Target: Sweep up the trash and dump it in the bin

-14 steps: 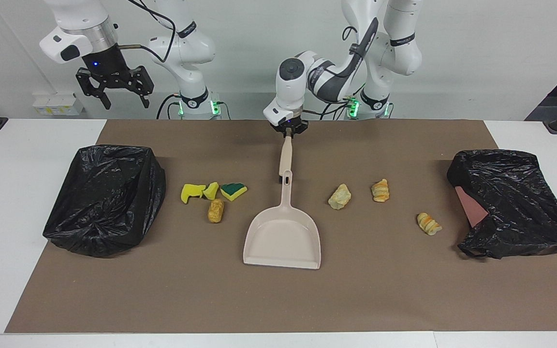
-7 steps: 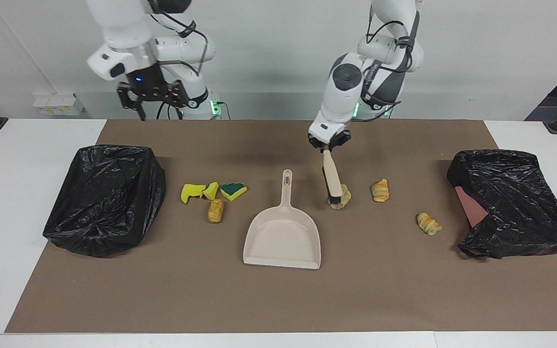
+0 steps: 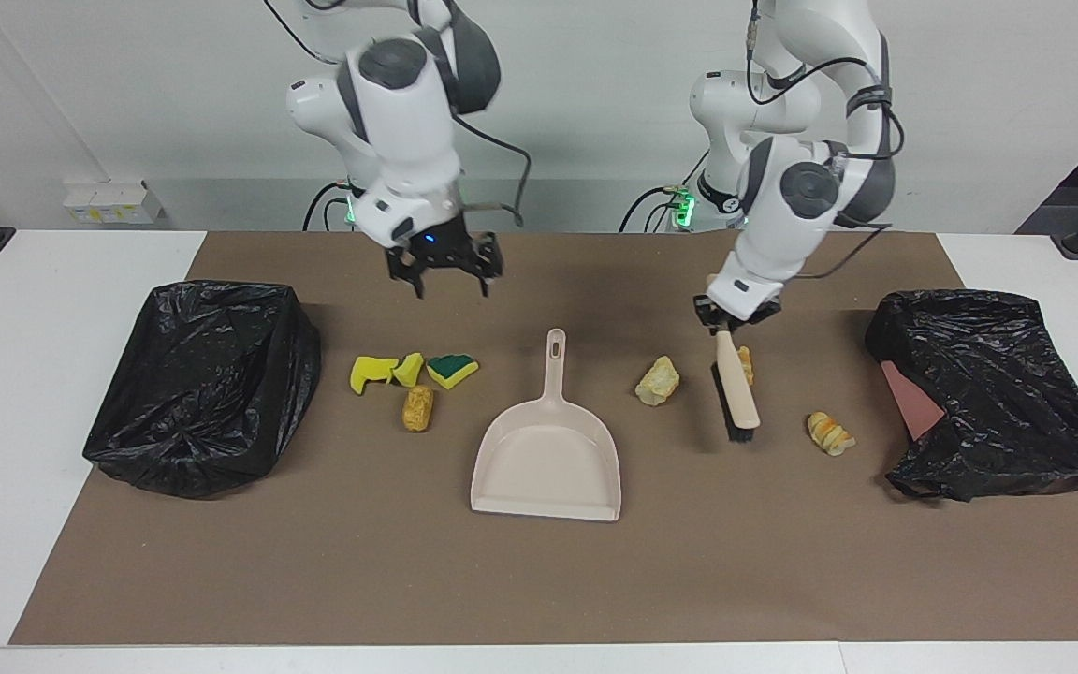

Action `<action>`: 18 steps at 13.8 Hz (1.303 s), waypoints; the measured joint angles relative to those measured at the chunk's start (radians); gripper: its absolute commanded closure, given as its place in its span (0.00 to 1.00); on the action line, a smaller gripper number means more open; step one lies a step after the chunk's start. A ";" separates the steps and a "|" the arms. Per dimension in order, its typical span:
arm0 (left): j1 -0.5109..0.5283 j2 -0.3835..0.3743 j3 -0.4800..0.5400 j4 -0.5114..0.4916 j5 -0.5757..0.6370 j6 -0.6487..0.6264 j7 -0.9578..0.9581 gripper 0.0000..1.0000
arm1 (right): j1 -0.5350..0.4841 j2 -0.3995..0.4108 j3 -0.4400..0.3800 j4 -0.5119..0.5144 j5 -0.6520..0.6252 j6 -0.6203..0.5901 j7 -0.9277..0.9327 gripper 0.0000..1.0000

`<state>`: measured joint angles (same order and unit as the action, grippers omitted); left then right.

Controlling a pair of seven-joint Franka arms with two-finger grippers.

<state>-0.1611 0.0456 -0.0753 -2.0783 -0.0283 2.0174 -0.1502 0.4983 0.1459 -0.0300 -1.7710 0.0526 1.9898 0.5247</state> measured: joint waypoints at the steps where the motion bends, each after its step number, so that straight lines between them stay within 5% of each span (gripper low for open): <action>1: 0.040 0.005 0.000 0.000 0.005 0.016 0.056 1.00 | 0.030 0.044 0.000 0.001 0.000 0.050 0.044 0.00; 6: 0.219 0.025 0.000 0.001 0.046 0.069 0.281 1.00 | 0.116 0.201 0.002 0.009 0.000 0.193 0.120 0.00; 11: 0.306 0.058 0.000 0.001 0.088 0.101 0.393 1.00 | 0.127 0.241 -0.002 0.014 0.000 0.200 0.120 0.00; 13: 0.315 0.078 0.000 0.000 0.089 0.115 0.408 1.00 | 0.126 0.251 -0.003 0.014 0.000 0.225 0.120 0.31; 14: 0.315 0.085 -0.001 -0.002 0.089 0.119 0.412 1.00 | 0.125 0.254 -0.003 0.015 0.000 0.234 0.120 0.72; 15: 0.315 0.088 -0.003 -0.004 0.089 0.119 0.415 1.00 | 0.124 0.255 -0.003 0.015 0.000 0.235 0.120 1.00; 18: 0.313 0.087 -0.014 -0.019 0.089 0.119 0.420 1.00 | 0.126 0.256 -0.003 0.017 0.001 0.235 0.142 1.00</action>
<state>0.1523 0.1321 -0.0893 -2.0973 0.0609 2.1363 0.2703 0.6240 0.4015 -0.0329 -1.7544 0.0539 2.2247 0.6672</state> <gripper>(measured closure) 0.740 0.573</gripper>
